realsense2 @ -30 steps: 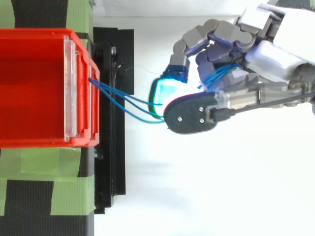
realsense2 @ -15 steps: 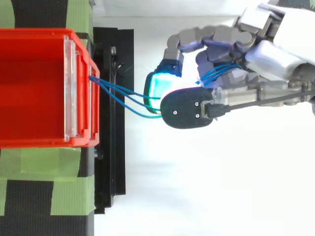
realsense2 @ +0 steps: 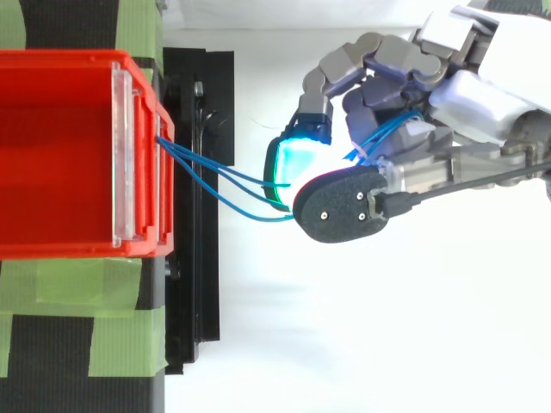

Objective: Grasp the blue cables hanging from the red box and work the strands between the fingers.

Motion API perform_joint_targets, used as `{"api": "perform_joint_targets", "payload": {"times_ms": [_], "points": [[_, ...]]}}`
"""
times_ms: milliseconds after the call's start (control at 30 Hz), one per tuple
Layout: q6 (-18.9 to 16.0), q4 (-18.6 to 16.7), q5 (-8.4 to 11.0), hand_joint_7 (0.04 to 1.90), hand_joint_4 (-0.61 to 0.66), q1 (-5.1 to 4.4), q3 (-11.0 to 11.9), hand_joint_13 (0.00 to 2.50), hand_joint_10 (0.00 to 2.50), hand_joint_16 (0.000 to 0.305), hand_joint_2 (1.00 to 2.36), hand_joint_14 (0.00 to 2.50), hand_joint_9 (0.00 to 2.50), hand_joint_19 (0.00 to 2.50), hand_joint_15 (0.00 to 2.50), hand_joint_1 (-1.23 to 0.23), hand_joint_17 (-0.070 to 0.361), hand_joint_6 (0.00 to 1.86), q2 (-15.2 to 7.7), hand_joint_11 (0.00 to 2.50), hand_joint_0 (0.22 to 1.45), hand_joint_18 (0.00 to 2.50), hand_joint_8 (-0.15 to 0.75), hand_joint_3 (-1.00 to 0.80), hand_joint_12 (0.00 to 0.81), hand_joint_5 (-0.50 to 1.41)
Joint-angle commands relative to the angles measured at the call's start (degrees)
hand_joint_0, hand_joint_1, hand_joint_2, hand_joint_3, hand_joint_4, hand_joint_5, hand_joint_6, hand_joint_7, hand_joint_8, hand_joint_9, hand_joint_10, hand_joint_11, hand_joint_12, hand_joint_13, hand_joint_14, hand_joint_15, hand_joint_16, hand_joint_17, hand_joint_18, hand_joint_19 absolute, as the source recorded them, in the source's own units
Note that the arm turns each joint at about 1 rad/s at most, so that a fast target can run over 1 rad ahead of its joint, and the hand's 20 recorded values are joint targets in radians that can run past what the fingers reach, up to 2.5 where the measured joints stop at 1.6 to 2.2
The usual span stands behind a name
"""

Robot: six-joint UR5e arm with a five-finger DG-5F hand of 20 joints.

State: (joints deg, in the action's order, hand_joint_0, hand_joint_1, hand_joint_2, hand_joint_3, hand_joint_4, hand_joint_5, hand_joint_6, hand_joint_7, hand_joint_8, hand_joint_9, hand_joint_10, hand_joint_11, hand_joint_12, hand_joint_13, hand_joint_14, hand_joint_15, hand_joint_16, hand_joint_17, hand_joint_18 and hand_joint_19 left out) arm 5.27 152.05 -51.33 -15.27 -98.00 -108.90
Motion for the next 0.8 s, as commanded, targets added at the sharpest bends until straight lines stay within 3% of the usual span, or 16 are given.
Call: {"api": "perform_joint_targets", "payload": {"times_ms": [0, 33, 67, 233, 300, 367, 567, 633, 700, 767], "points": [[0.0, 0.0, 0.0, 1.18, 0.08, 0.06, 0.0, 1.01, 2.5, 0.057, 1.01, 2.5, 0.65, 0.83, 1.57, -0.68, 0.128, 0.67, 0.01, 2.42, 1.24, 1.26, 0.412, -0.49, 0.506, 0.32], [0.0, 0.0, 0.0, 1.39, 0.07, -0.03, 0.0, 1.01, 2.5, 0.057, 1.01, 2.5, 0.65, 0.83, 1.57, -0.66, 0.128, 0.25, 0.01, 2.42, 1.24, 1.26, 0.412, -0.51, 0.506, 0.48], [0.0, 0.0, 0.0, 1.44, 0.09, -0.03, 0.0, 1.01, 2.5, 0.057, 1.01, 2.5, 0.65, 0.83, 1.57, -0.65, 0.128, 0.08, 0.01, 2.42, 1.24, 1.26, 0.412, -0.53, 0.506, 0.56], [0.0, 0.0, 0.0, 1.42, 0.08, 0.06, 0.0, 1.01, 2.5, 0.057, 1.02, 2.5, 0.65, 0.83, 1.57, -0.71, 0.128, 0.0, 0.01, 2.42, 1.21, 1.26, 0.412, -0.52, 0.506, 0.52], [0.0, 0.0, 0.0, 1.38, 0.08, 0.06, 0.0, 1.01, 2.5, 0.057, 1.02, 2.5, 0.65, 0.83, 1.57, -0.76, 0.128, 0.11, 0.01, 2.42, 1.17, 1.26, 0.412, -0.54, 0.506, 0.42], [0.0, 0.0, 0.0, 1.13, 0.07, -0.03, 0.0, 1.01, 2.5, 0.057, 1.01, 2.5, 0.65, 0.83, 1.57, -0.83, 0.128, 0.68, 0.01, 2.42, 1.08, 1.26, 0.412, -0.63, 0.506, 0.14], [0.0, 0.0, 0.0, 1.01, 0.06, 0.06, 0.0, 1.01, 2.5, 0.057, 1.0, 2.5, 0.65, 0.83, 1.57, -0.86, 0.128, 1.22, -0.08, 2.42, 1.03, 1.26, 0.412, -0.94, 0.506, -0.05], [0.0, 0.0, 0.0, 1.0, 0.06, -0.03, 0.0, 1.01, 2.5, 0.057, 1.0, 2.5, 0.65, 0.83, 1.57, -0.87, 0.128, 1.3, 0.01, 2.42, 1.03, 1.26, 0.412, -1.0, 0.506, -0.07], [0.0, 0.0, 0.0, 0.99, 0.04, 0.06, 0.0, 1.01, 2.5, 0.057, 1.0, 2.5, 0.65, 0.83, 1.57, -0.87, 0.128, 1.32, 0.01, 2.42, 1.07, 1.26, 0.412, -0.94, 0.506, -0.08], [0.0, 0.0, 0.0, 0.99, 0.04, -0.03, 0.0, 1.01, 2.5, 0.057, 1.01, 2.5, 0.65, 0.83, 1.57, -0.83, 0.128, 1.34, 0.01, 2.42, 1.17, 1.26, 0.412, -0.65, 0.506, -0.07]]}}
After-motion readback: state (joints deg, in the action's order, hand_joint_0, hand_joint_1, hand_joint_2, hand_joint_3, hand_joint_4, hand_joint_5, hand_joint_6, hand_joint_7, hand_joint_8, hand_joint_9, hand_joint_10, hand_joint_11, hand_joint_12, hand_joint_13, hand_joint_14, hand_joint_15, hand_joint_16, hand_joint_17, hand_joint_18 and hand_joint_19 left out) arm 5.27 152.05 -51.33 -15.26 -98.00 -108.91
